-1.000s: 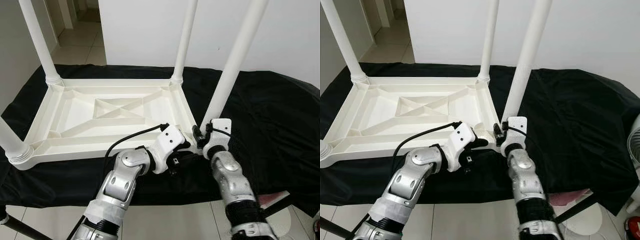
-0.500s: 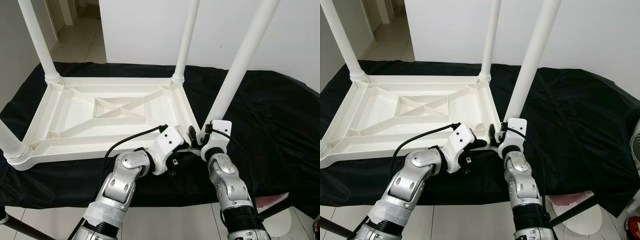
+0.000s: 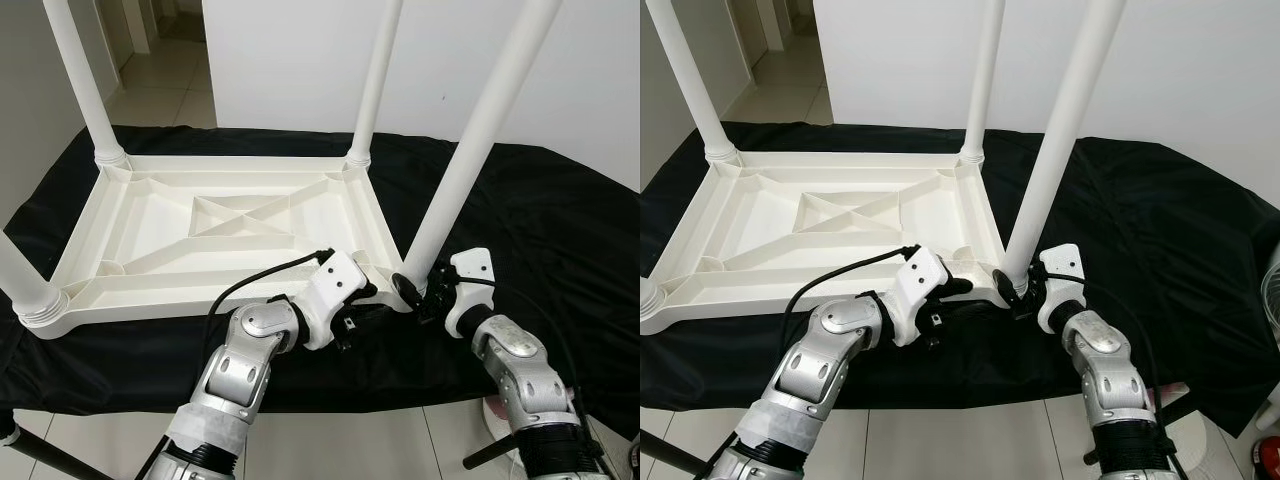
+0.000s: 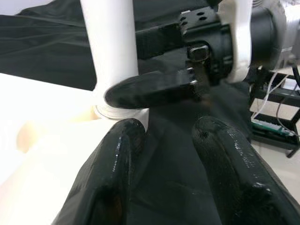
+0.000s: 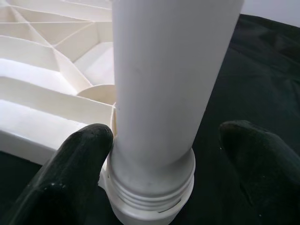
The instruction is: Building children table
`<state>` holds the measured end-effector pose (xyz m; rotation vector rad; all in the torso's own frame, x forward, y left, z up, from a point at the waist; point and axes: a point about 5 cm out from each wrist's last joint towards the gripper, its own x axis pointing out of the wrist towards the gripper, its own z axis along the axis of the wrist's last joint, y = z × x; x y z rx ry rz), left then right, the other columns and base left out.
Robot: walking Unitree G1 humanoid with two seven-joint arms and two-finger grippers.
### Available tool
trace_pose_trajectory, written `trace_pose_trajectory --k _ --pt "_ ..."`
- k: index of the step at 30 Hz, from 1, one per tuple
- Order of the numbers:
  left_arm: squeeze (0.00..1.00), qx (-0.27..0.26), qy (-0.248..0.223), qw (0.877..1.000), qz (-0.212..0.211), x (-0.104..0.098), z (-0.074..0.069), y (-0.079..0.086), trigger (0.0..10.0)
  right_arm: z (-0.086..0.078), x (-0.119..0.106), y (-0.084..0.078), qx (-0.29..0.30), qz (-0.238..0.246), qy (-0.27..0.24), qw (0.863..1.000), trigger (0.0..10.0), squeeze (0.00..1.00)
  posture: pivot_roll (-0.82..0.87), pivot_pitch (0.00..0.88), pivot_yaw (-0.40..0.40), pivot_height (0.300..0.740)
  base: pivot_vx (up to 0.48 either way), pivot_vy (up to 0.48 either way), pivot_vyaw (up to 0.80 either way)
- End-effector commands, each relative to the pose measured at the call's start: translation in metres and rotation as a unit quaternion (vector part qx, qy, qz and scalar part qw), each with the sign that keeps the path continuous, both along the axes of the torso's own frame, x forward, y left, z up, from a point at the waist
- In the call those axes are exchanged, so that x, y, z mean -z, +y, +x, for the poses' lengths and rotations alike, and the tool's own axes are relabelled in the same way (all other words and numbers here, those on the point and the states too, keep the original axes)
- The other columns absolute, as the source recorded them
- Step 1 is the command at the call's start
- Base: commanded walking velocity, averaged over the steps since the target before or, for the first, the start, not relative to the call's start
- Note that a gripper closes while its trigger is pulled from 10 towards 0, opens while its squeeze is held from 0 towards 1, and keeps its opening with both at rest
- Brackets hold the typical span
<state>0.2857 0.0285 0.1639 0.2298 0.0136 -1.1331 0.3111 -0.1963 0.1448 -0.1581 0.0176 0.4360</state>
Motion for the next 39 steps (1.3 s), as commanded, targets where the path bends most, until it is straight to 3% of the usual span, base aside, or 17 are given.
trace_pose_trajectory --k 1,13,14,15,16,17,33,34,39 --pt "0.0 -0.075 -0.011 0.997 0.0 0.001 0.007 0.003 10.0 0.002 -0.001 -0.004 -0.018 -0.003 -0.003 1.0 10.0 0.0 0.06 0.022 -0.052 0.74 0.0 0.0 0.0" --pt "0.0 -0.073 -0.014 0.997 0.001 -0.001 0.009 0.003 10.0 0.022 0.008 0.004 -0.059 -0.04 0.017 0.997 10.0 0.0 0.06 0.02 -0.035 0.74 0.0 0.0 0.0" --pt "0.0 -0.073 -0.015 0.997 0.001 -0.002 0.009 0.003 10.0 0.026 0.01 0.009 -0.065 -0.044 0.021 0.997 5.0 0.0 0.06 0.022 -0.035 0.74 0.0 0.0 0.0" --pt "0.0 -0.073 -0.016 0.997 0.001 -0.003 0.01 0.003 10.0 0.029 0.011 0.011 -0.071 -0.046 0.025 0.996 2.6 0.0 0.07 0.024 -0.036 0.74 0.0 0.0 0.0" --pt "0.0 -0.073 -0.016 0.997 0.001 -0.003 0.01 0.003 10.0 0.029 0.011 0.011 -0.071 -0.046 0.025 0.996 2.6 0.0 0.07 0.024 -0.036 0.74 0.0 0.0 0.0" --pt "0.0 -0.074 -0.017 0.997 0.001 -0.003 0.01 0.003 10.0 0.03 0.012 0.012 -0.076 -0.047 0.027 0.996 0.0 0.0 0.07 0.024 -0.036 0.74 0.0 0.0 0.0" --pt "0.0 -0.077 -0.015 0.997 -0.002 -0.004 0.01 0.003 10.0 0.027 0.021 0.006 -0.098 -0.038 0.035 0.994 0.0 0.0 0.06 0.037 -0.037 0.74 0.0 0.0 0.0" --pt "0.0 -0.076 -0.015 0.997 -0.001 -0.004 0.011 0.003 10.0 0.027 0.022 0.007 -0.089 -0.035 0.036 0.995 9.7 0.0 0.06 0.038 -0.038 0.74 0.0 0.0 0.0" --pt "0.0 -0.076 -0.015 0.997 -0.002 -0.004 0.011 0.003 10.0 0.026 0.02 0.018 -0.048 -0.006 0.023 0.999 10.0 0.0 0.06 0.043 -0.037 0.74 0.0 0.0 0.0"
